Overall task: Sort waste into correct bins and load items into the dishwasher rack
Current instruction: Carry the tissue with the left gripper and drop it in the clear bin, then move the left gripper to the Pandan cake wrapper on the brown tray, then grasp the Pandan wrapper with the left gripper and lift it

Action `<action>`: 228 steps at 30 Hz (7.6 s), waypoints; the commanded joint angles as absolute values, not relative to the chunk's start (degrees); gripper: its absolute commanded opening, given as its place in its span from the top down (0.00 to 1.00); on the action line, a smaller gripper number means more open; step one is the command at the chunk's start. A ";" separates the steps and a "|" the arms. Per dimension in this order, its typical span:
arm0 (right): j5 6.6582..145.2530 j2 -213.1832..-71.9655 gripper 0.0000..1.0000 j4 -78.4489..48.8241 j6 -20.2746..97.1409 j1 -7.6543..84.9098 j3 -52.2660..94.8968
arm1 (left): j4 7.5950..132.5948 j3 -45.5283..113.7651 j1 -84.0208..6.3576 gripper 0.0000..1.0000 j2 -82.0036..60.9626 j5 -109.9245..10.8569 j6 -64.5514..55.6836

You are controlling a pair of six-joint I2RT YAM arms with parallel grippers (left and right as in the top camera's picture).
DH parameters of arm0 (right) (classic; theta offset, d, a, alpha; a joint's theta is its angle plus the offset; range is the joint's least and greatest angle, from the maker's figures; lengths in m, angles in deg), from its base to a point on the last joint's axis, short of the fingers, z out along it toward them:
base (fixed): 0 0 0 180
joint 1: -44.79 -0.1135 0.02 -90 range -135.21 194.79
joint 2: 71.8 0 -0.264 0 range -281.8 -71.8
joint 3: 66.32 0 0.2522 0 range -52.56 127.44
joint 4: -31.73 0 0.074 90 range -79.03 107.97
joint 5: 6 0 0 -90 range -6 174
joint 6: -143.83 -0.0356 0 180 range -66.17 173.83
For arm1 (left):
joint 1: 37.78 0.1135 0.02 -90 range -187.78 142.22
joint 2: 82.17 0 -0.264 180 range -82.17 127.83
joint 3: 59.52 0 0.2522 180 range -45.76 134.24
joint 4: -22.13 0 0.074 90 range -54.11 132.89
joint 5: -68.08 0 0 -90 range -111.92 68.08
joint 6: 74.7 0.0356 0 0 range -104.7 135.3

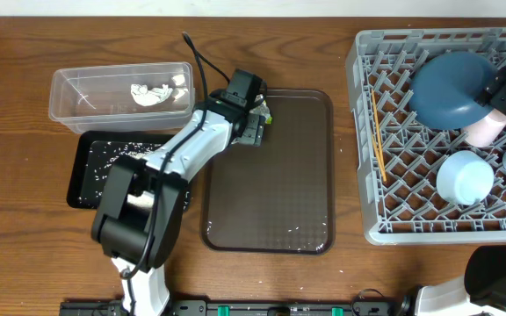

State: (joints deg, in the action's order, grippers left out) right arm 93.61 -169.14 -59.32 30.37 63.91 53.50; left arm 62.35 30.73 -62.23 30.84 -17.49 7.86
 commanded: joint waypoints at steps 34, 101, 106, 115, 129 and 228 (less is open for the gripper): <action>93.63 -169.64 0.01 -59.43 30.11 64.28 53.39 | 66.00 30.38 -61.70 0.94 14.19 -15.90 3.29; 93.61 -169.64 0.01 -59.43 30.11 64.28 53.39 | 78.39 30.38 -49.38 0.11 -0.41 -42.08 -5.19; 93.61 -169.64 0.01 -59.43 30.11 64.28 53.39 | 80.03 30.38 -53.73 0.10 -0.41 -42.08 -5.19; 93.61 -169.64 0.01 -59.43 30.11 64.28 53.39 | 79.99 30.38 -61.36 0.10 -0.39 -42.01 -8.62; 93.61 -169.64 0.01 -59.43 30.11 64.28 53.39 | 76.97 30.38 -62.89 0.10 -0.08 -41.82 -12.75; 93.61 -169.64 0.01 -59.43 30.11 64.28 53.39 | 69.62 27.10 -73.55 0.10 14.06 -24.22 -9.41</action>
State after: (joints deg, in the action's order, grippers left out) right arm 93.58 -169.14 -59.35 30.37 63.91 53.50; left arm 70.02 27.74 -73.49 13.64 -25.49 -8.90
